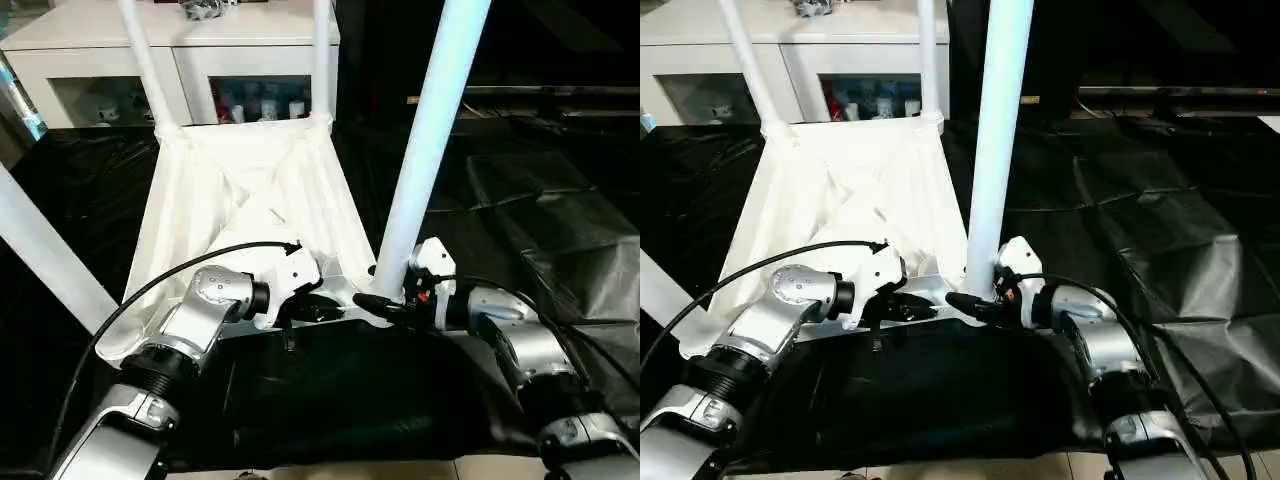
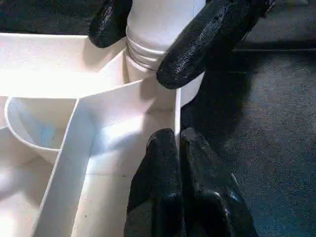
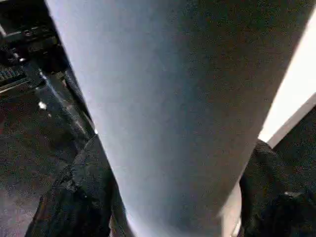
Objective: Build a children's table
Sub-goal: Rotate leg to tighten
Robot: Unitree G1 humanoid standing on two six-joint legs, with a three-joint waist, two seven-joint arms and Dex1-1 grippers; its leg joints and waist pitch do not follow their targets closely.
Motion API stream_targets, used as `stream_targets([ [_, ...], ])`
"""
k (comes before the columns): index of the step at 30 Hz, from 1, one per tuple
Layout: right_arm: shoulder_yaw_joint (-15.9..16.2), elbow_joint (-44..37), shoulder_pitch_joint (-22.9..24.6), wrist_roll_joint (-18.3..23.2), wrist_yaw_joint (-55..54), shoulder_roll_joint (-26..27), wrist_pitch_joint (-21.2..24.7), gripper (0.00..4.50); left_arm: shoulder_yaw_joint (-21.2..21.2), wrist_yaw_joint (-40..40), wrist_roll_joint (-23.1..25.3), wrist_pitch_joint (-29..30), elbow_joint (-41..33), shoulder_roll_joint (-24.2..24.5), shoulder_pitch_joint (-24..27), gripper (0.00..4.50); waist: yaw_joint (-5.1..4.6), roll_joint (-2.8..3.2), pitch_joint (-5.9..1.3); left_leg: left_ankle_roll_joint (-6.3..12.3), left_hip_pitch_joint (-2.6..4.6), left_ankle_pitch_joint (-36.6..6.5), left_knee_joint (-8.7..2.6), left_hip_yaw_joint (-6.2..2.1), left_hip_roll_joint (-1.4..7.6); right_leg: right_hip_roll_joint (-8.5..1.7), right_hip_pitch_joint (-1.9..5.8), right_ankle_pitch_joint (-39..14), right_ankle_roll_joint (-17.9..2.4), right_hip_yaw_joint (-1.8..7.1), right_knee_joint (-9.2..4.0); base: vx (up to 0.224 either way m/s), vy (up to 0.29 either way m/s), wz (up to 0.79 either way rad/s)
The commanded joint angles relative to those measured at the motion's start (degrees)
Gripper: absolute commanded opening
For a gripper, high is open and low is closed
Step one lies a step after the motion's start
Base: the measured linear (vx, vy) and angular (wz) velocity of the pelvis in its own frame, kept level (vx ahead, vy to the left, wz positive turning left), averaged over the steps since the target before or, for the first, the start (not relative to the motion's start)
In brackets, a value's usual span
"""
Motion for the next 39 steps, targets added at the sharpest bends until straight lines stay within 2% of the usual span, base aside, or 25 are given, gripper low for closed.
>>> stream_targets([
  [1, 0.11, 1.15, 0.85, -1.46, -4.56, 1.88, 0.11, 2.78, 0.89, 4.56, -0.65, 0.10, 1.57, -3.18, -1.22, 0.00, -0.17, -1.13, -2.98, 4.01, 1.30, -13.23, -3.41, -1.05, 2.60, -3.13, 1.66, -10.51, -13.59, 2.05, -4.65, 0.000, 0.000, 0.00],
  [2, 0.08, 1.20, 0.85, -1.48, -4.73, 1.93, 0.09, 2.76, 0.91, 4.66, -0.64, 0.12, 1.61, -3.23, -1.25, 0.00, -0.28, -1.18, -2.94, 3.49, 1.28, -13.67, -3.46, -1.11, 2.49, -3.21, 1.69, -12.05, -13.19, 2.08, -4.80, 0.000, 0.000, 0.00],
  [3, -1.13, 3.09, 0.69, -2.27, -11.48, 3.99, -0.08, 2.75, 1.41, 9.07, 0.35, 0.25, 3.66, -5.01, -2.62, 0.00, -0.36, -1.18, -2.87, 3.00, 1.32, -14.12, -3.53, -1.12, 2.47, -3.22, 1.59, -13.45, -12.68, 2.11, -4.97, 0.000, 0.000, 0.00],
  [4, -1.22, 3.21, 0.68, -2.32, -11.96, 4.15, -0.08, 2.75, 1.45, 9.42, 0.43, 0.28, 3.82, -5.15, -2.73, 0.00, -0.36, -1.18, -2.87, 3.00, 1.32, -14.12, -3.53, -1.12, 2.47, -3.22, 1.59, -13.45, -12.68, 2.11, -4.97, 0.000, 0.000, 0.00],
  [5, -1.98, 4.31, 0.56, -2.92, -16.64, 5.56, -0.17, 2.75, 1.79, 12.65, 1.10, 0.41, 5.31, -6.44, -3.70, 0.00, -0.64, -1.19, -2.70, 1.88, 1.49, -15.90, -3.72, -1.21, 2.42, -3.28, 1.40, -16.82, -11.65, 2.14, -5.36, 0.000, 0.000, 0.00],
  [7, -3.81, 6.39, -0.03, -3.59, -26.04, 8.67, 0.50, 2.75, 2.37, 19.02, 2.25, 0.86, 8.31, -9.16, -5.49, 0.00, -0.90, -1.12, -2.71, 0.97, 1.54, -16.44, -3.79, -1.30, 2.29, -3.20, 1.25, -18.35, -10.83, 2.20, -5.56, 0.000, 0.000, 0.00],
  [10, -4.31, 7.35, -0.61, -4.22, -31.61, 11.15, 1.07, 2.74, 2.63, 22.72, 2.65, 1.07, 10.19, -11.30, -6.57, 0.00, -0.71, -1.07, -2.92, 1.42, 1.54, -15.81, -3.74, -1.33, 2.32, -3.25, 1.28, -17.16, -10.32, 2.21, -5.58, 0.000, 0.000, 0.00],
  [11, -4.29, 7.60, -0.77, -4.44, -32.50, 11.63, 1.10, 2.74, 2.71, 23.24, 2.68, 1.09, 10.56, -11.72, -6.78, 0.00, -0.76, -1.15, -2.97, 1.81, 1.29, -15.16, -3.71, -1.36, 2.24, -3.20, 1.49, -15.73, -10.54, 2.15, -5.42, 0.000, 0.000, 0.00],
  [14, -3.75, 7.53, -1.29, -4.41, -33.08, 14.38, 0.37, 2.74, 2.56, 24.57, 3.13, 0.40, 11.79, -13.13, -7.33, 0.00, -0.70, -1.15, -3.04, 2.69, 1.13, -13.96, -3.63, -1.31, 2.17, -3.17, 1.65, -13.02, -10.84, 2.11, -5.22, 0.000, 0.000, 0.00],
  [15, -3.62, 7.41, -1.38, -4.36, -32.85, 14.82, 0.17, 3.09, 2.49, 24.54, 3.16, 0.29, 11.96, -13.25, -7.36, 0.00, -0.69, -1.16, -3.03, 2.92, 1.08, -13.88, -3.60, -1.27, 2.15, -3.14, 1.68, -12.79, -10.89, 2.10, -5.21, 0.000, 0.000, 0.00],
  [16, -3.37, 7.23, -1.50, -4.19, -32.03, 15.08, -0.25, 3.44, 2.42, 23.75, 3.02, 0.05, 11.93, -13.11, -7.21, 0.00, -0.65, -1.13, -3.00, 3.27, 1.12, -14.18, -3.58, -1.25, 2.17, -3.20, 1.66, -13.25, -10.87, 2.10, -5.29, 0.000, 0.000, 0.00],
  [17, -3.31, 7.17, -1.52, -4.13, -31.74, 15.09, -0.32, 3.44, 2.39, 23.46, 2.97, 0.02, 11.86, -13.03, -7.14, 0.00, -0.65, -1.13, -3.00, 3.27, 1.12, -14.18, -3.58, -1.25, 2.17, -3.20, 1.66, -13.25, -10.87, 2.10, -5.29, 0.000, 0.000, 0.00],
  [18, -3.18, 7.07, -1.60, -4.02, -31.03, 14.77, -0.41, 3.47, 2.31, 22.83, 2.91, -0.16, 11.67, -12.75, -7.01, 0.00, -0.72, -0.82, -2.87, 3.13, 1.15, -15.25, -3.68, -1.28, 2.18, -3.20, 1.57, -14.78, -10.65, 2.08, -5.54, 0.000, 0.000, 0.00],
  [20, -2.39, 5.99, -1.66, -3.31, -26.51, 12.77, 0.27, 3.54, 2.00, 19.90, 2.45, -0.92, 10.69, -11.15, -6.34, 0.00, -0.82, -1.21, -2.84, 2.93, 1.13, -16.09, -3.78, -1.36, 2.23, -3.20, 1.60, -16.20, -10.31, 2.06, -5.63, 0.000, 0.000, 0.00],
  [21, -2.22, 5.78, -1.67, -3.26, -25.60, 12.30, 0.24, 3.54, 1.93, 19.33, 2.32, -1.05, 10.52, -10.80, -6.23, 0.00, -0.71, -1.12, -2.89, 2.99, 1.15, -16.11, -3.75, -1.41, 2.20, -3.24, 1.68, -16.40, -10.28, 2.02, -5.59, 0.000, 0.000, 0.00],
  [23, -1.86, 4.81, -1.59, -2.94, -21.53, 10.02, 0.03, 3.54, 1.70, 15.88, 1.53, -2.18, 9.41, -9.26, -5.49, 0.00, -0.76, -1.11, -2.87, 3.19, 1.00, -15.73, -3.76, -1.42, 2.27, -3.27, 1.73, -15.57, -10.42, 2.08, -5.53, 0.000, 0.000, 0.00],
  [25, -1.41, 3.42, -1.32, -2.32, -16.08, 7.16, -0.50, 3.54, 1.17, 10.55, 0.34, -3.28, 7.50, -7.24, -4.12, 0.00, -0.83, -1.22, -3.02, 4.05, 0.81, -14.33, -3.55, -1.36, 2.29, -3.26, 1.96, -13.16, -11.09, 2.04, -5.20, 0.000, 0.000, 0.00],
  [26, -1.41, 3.42, -1.32, -2.32, -16.08, 7.16, -0.50, 3.54, 1.17, 10.55, 0.34, -3.28, 7.50, -7.24, -4.12, 0.00, -0.82, -1.26, -3.09, 4.66, 0.71, -13.25, -3.38, -1.26, 2.22, -3.21, 2.05, -11.50, -11.50, 2.05, -5.03, 0.000, 0.000, 0.00],
  [27, -0.81, 2.59, -1.05, -2.14, -11.76, 4.79, -1.17, 3.54, 0.15, 5.38, -0.57, -3.63, 5.50, -5.32, -2.69, 0.00, -0.79, -1.22, -3.11, 5.14, 0.73, -12.57, -3.31, -1.23, 2.26, -3.25, 2.03, -10.53, -12.05, 2.01, -4.92, 0.000, 0.000, 0.00],
  [29, -0.23, 1.93, -0.79, -1.96, -7.40, 2.44, -1.62, 3.54, -1.10, 0.63, -1.08, -4.09, 3.63, -3.10, -1.26, 0.00, -0.61, -1.18, -3.12, 5.70, 0.83, -12.08, -3.21, -1.14, 2.44, -3.19, 2.03, -9.43, -12.84, 1.95, -4.80, 0.000, 0.000, 0.00],
  [31, -0.12, 1.50, -0.69, -1.78, -4.52, 0.98, -1.55, 3.54, -1.43, -1.69, -1.55, -3.90, 2.75, -1.81, -0.49, 0.00, -0.48, -0.94, -3.06, 5.59, 0.94, -11.99, -3.30, -1.06, 2.63, -3.04, 1.86, -9.19, -13.53, 1.89, -4.66, 0.000, 0.000, 0.00],
  [34, -0.09, 1.09, -0.71, -1.02, -0.42, -0.74, -0.93, 3.54, -1.51, -3.98, -2.06, -3.51, 1.70, -0.16, 0.31, 0.00, -0.47, -0.97, -2.98, 4.51, 1.05, -13.90, -3.57, -1.10, 2.75, -2.90, 1.82, -10.35, -13.77, 1.87, -4.52, 0.000, 0.000, 0.00],
  [37, 0.19, 0.76, -0.68, -0.23, 1.93, -1.31, -0.27, 3.27, -1.29, -4.60, -2.08, -3.50, 1.21, 0.74, 0.73, 0.00, -0.52, -1.09, -3.03, 4.07, 1.14, -14.14, -3.51, -1.08, 2.72, -3.04, 1.82, -9.91, -13.96, 2.01, -4.45, 0.000, 0.000, 0.00],
  [39, 0.46, 0.63, -0.51, 0.07, 2.70, -1.35, -0.17, 2.98, -1.13, -4.53, -2.10, -3.35, 0.88, 1.01, 0.93, 0.00, -0.47, -1.12, -3.11, 4.51, 1.07, -12.91, -3.34, -1.00, 2.67, -3.09, 1.89, -8.30, -14.29, 2.03, -4.31, 0.000, 0.000, 0.00],
])
